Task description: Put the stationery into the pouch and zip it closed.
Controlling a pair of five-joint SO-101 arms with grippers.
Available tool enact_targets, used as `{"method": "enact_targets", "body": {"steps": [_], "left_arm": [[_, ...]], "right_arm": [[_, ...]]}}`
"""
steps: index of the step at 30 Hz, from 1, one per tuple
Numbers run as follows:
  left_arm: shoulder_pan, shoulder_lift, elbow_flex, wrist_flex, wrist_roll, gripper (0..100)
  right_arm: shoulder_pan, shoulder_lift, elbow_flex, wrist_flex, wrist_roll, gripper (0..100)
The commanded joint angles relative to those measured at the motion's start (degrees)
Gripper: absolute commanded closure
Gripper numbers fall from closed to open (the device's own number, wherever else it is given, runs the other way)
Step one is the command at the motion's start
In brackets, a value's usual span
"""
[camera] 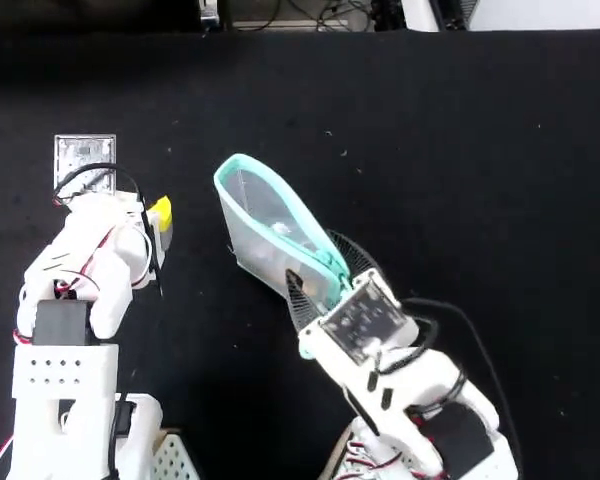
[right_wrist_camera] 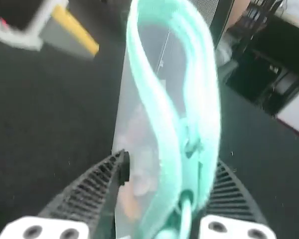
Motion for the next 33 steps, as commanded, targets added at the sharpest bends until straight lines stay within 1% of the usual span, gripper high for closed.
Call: {"method": "enact_targets", "body": {"steps": [1,3,4,6,7,8,10,16,20,23,27,30,31,33], "left_arm": [[0.84,-0.97,-0.40,0.09,0.35,81],[0.84,-0.97,-0.40,0.09,0.35,81],[0.84,-0.97,-0.40,0.09,0.35,81],[0.75,-0.97,-0.31,0.09,0.35,81],[0.75,-0.97,-0.31,0.09,0.35,81],[0.66,-0.97,-0.31,0.09,0.35,81],[0.57,-0.97,-0.04,0.09,0.35,81],[0.84,-1.41,1.36,-0.35,0.35,81],[1.10,-1.49,1.36,0.09,0.44,81],[3.30,-1.49,1.45,0.09,0.35,81],[7.34,-1.49,2.07,0.79,0.35,81],[9.36,-1.49,2.51,0.88,0.35,81],[9.80,-1.49,2.59,0.88,0.35,81],[9.89,-1.49,2.59,0.79,0.35,81]], "right_arm": [[-0.53,4.97,-3.03,-2.90,-0.09,77.6],[-0.53,8.75,-3.82,-5.63,-0.09,79.6],[-0.53,10.68,-4.53,-7.21,-0.09,82.9],[-0.53,14.29,-6.29,-9.85,0.26,95.1],[-0.53,16.04,-7.52,-10.73,0.35,99.5],[-0.53,17.71,-8.84,-11.16,0.26,97.0],[-0.62,20.70,-12.26,-11.43,0.26,98.8],[-0.62,28.44,-20.35,-11.60,0.35,98.7],[-0.79,32.75,-17.19,-14.95,0.35,98.6],[-0.97,33.71,-12.26,-17.05,0.35,98.6],[-3.78,33.10,-7.52,-16.70,0.35,98.6],[-5.10,30.46,-6.55,-16.44,0.35,98.2],[-5.10,29.41,-6.99,-15.30,0.35,97.4],[-5.19,27.74,-9.10,-11.25,-0.09,90.0]]}}
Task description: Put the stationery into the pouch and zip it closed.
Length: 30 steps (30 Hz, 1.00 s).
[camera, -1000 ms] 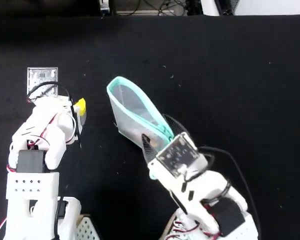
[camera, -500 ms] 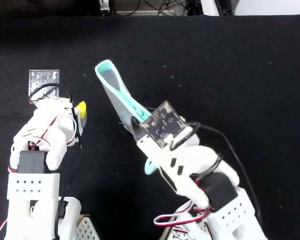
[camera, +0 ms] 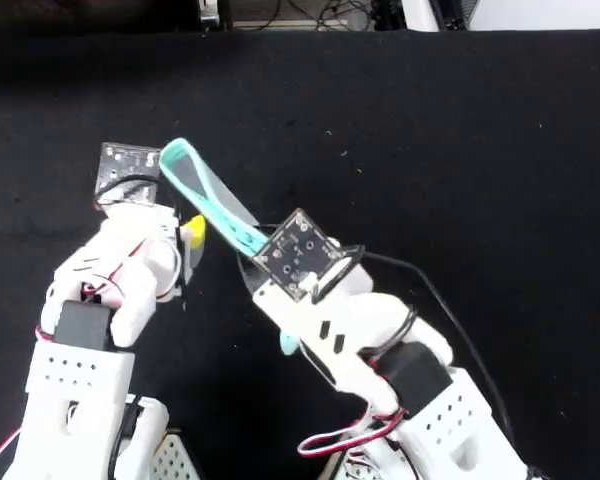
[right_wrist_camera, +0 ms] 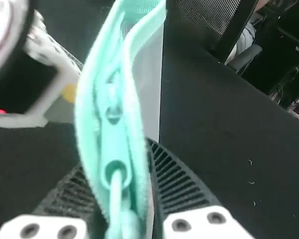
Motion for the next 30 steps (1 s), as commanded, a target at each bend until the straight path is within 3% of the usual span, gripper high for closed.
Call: {"method": "enact_targets", "body": {"steps": [1,4,9,15,20,26,30], "left_arm": [[1.01,-0.97,-0.48,0.00,0.35,81],[1.01,-0.97,-0.48,-0.18,0.53,81],[1.01,-0.97,-0.48,-0.18,0.62,81],[1.01,-0.97,-0.40,-0.09,0.62,81],[1.01,-0.97,-0.40,-0.18,0.62,81],[1.10,-0.97,-0.40,0.18,0.62,81],[0.40,-1.05,-0.75,0.53,0.26,81]], "right_arm": [[-0.62,-1.71,-1.71,6.42,0.09,85.1],[-0.62,-4.18,-6.20,13.71,0.44,77.0],[-0.62,-7.78,-13.05,22.42,1.58,80.1],[-0.35,-9.27,-17.10,30.59,11.16,84.9],[0.44,-9.71,-17.54,37.63,12.13,85.0],[4.57,-9.71,-17.45,38.95,12.13,84.9],[4.66,-9.27,-15.69,34.29,11.78,86.9]]}}
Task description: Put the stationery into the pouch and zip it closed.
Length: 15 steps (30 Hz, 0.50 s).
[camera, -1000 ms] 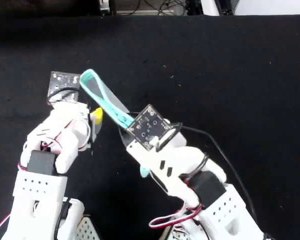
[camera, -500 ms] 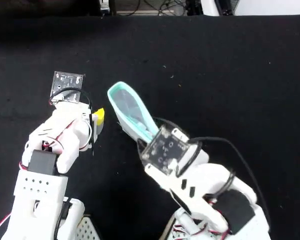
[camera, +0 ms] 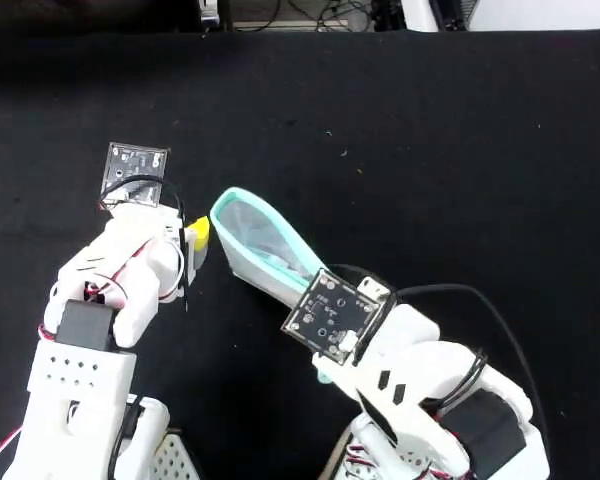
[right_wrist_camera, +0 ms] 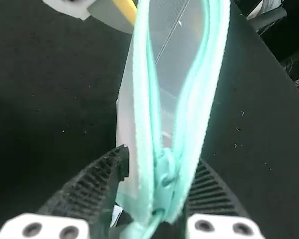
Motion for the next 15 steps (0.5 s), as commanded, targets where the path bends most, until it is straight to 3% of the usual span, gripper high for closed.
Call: {"method": "enact_targets", "body": {"steps": [1,3,10,15], "left_arm": [[-0.48,-1.05,-1.27,1.49,0.26,81],[-1.19,-1.05,-3.56,4.48,0.26,81],[-0.84,-1.05,-12.53,15.74,0.26,81],[-0.84,-1.05,-13.41,17.14,-2.20,81]], "right_arm": [[1.23,0.13,0.84,-6.33,0.18,90.0],[1.23,0.31,3.47,-11.96,0.09,98.8],[1.23,0.48,12.09,-30.95,-4.22,98.6],[0.88,5.49,13.05,-37.27,-7.21,98.6]]}}
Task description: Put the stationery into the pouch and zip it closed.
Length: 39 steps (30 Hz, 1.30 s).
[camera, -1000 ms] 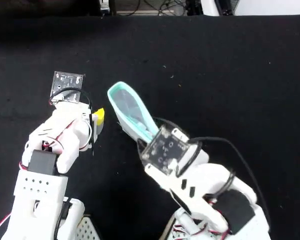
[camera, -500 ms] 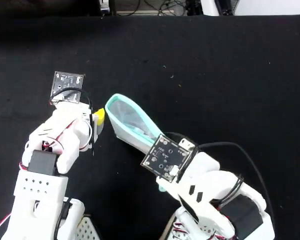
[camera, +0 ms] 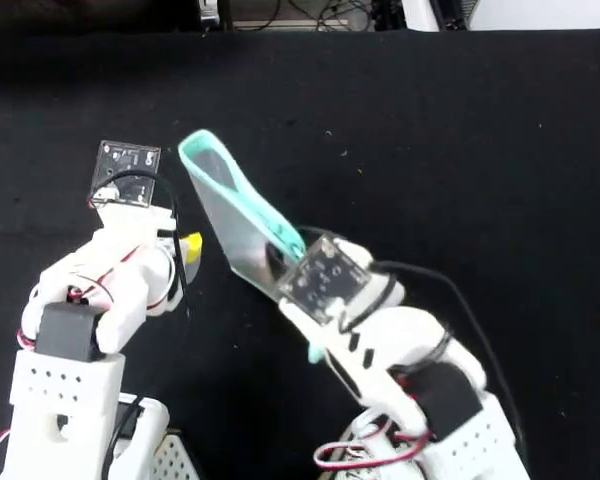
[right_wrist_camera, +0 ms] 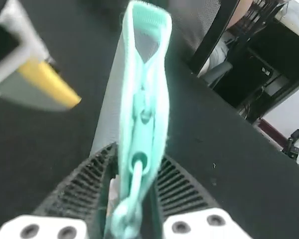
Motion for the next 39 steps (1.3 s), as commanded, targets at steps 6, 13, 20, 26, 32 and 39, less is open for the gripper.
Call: {"method": "enact_targets", "body": {"steps": [6,13,20,26,32,39], "left_arm": [[-0.66,-1.05,4.09,-9.41,-0.97,81],[-0.66,-1.05,8.31,-15.38,-0.97,81],[-0.66,-1.05,8.48,-15.30,-0.97,81],[-0.13,-1.05,8.57,-15.30,-0.97,81],[4.53,-1.05,8.57,-13.80,-0.97,81],[-0.40,-1.05,5.23,-10.02,-1.41,81]], "right_arm": [[-4.57,3.47,-1.27,3.87,-1.58,98.2],[-8.35,0.40,-12.18,19.96,-1.58,79.7],[-8.35,0.04,-19.47,29.27,3.69,88.7],[-8.26,-0.13,-20.35,38.86,7.21,90.3],[-8.26,0.04,-20.18,39.47,7.21,90.2],[0.62,-0.04,-15.78,25.05,6.77,98.2]]}}
